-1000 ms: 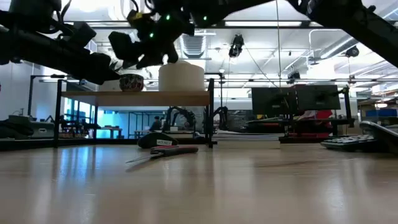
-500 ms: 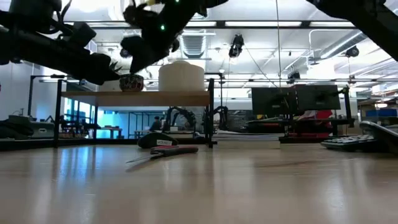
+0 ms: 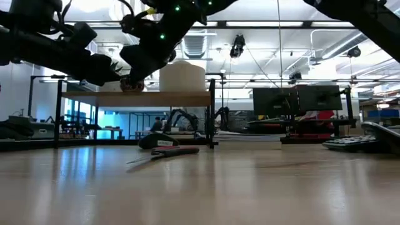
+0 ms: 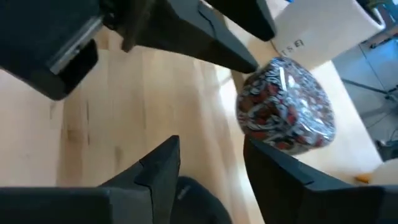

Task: Stock shelves
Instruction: Put the red scented candle on the shelf

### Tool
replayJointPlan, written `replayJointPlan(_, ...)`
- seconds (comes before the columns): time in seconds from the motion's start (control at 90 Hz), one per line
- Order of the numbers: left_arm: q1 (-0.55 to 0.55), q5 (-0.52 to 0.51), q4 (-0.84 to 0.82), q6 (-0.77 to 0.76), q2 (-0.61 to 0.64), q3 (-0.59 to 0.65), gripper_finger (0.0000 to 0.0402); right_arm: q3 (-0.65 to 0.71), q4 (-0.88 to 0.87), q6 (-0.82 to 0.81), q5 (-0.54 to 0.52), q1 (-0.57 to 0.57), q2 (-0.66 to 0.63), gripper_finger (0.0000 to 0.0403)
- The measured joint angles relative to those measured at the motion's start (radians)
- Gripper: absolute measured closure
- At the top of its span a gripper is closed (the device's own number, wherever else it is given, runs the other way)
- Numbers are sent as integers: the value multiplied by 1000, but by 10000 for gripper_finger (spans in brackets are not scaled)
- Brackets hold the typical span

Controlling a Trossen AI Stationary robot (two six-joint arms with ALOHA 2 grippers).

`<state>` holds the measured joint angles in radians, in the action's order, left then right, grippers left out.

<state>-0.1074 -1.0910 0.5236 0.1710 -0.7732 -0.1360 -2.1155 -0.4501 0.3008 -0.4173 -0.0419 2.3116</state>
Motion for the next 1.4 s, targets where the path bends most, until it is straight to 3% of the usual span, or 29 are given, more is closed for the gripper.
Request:
replayJointPlan(0.444,0,2,8,15,2,0,282,2,98,83,6,-53,0,310)
replayJointPlan(0.8,-3,141,8,-18,2,0,280,2,141,146,1,-80,-1,366)
replayJointPlan(0.933,-4,223,8,-35,2,0,290,2,96,155,-3,-52,-35,396)
replayJointPlan(1.089,-4,319,14,-40,1,0,301,-2,7,146,-17,-4,-83,401)
replayJointPlan(1.4,57,313,166,-16,-82,-8,303,0,-99,143,-62,101,-122,403)
